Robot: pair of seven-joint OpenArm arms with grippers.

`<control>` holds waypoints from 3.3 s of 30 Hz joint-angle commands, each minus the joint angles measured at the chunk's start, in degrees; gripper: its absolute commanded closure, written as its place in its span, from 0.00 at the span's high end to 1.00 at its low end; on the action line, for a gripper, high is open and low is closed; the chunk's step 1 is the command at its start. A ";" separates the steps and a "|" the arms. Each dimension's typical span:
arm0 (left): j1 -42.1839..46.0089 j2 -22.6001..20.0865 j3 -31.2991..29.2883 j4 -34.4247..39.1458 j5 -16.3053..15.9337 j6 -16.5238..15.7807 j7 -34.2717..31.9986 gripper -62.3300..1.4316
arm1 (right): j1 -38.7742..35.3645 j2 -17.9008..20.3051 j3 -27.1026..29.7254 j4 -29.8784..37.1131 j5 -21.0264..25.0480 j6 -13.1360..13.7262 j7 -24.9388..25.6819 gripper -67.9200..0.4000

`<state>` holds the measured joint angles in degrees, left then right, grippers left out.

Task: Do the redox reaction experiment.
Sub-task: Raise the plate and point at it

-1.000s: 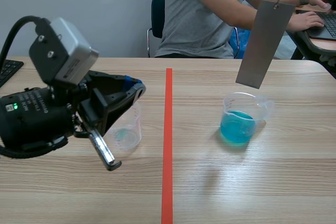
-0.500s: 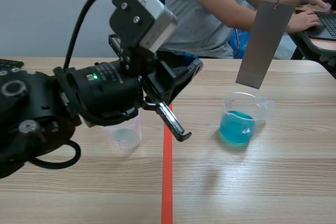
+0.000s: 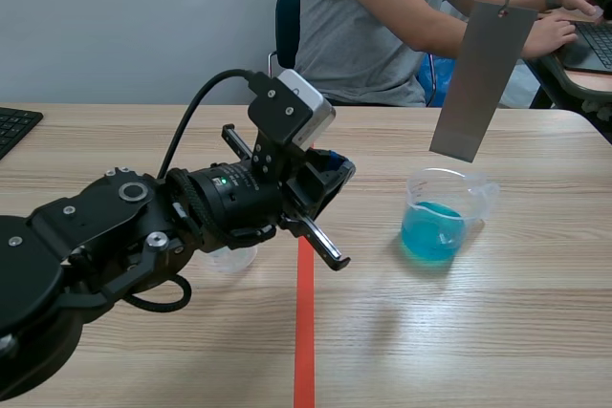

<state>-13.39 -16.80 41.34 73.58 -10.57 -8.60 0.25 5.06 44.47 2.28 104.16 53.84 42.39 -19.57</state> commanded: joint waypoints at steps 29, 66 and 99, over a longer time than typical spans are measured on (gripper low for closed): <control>-6.64 8.66 -0.09 -5.07 2.29 -1.36 -1.60 0.07 | 1.29 0.90 0.76 0.48 0.81 0.33 1.03 0.02; -8.22 11.21 -0.11 -7.15 2.51 -10.03 -4.44 0.07 | 1.29 0.90 0.76 0.48 0.81 0.33 1.03 0.02; -8.17 8.74 -0.22 -7.15 2.73 -10.01 -3.43 0.07 | 1.29 0.90 0.76 0.48 0.81 0.33 1.05 0.02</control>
<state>-20.93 -7.68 41.34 65.12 -7.49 -18.63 -2.22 5.06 44.47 2.28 104.16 53.84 42.39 -19.59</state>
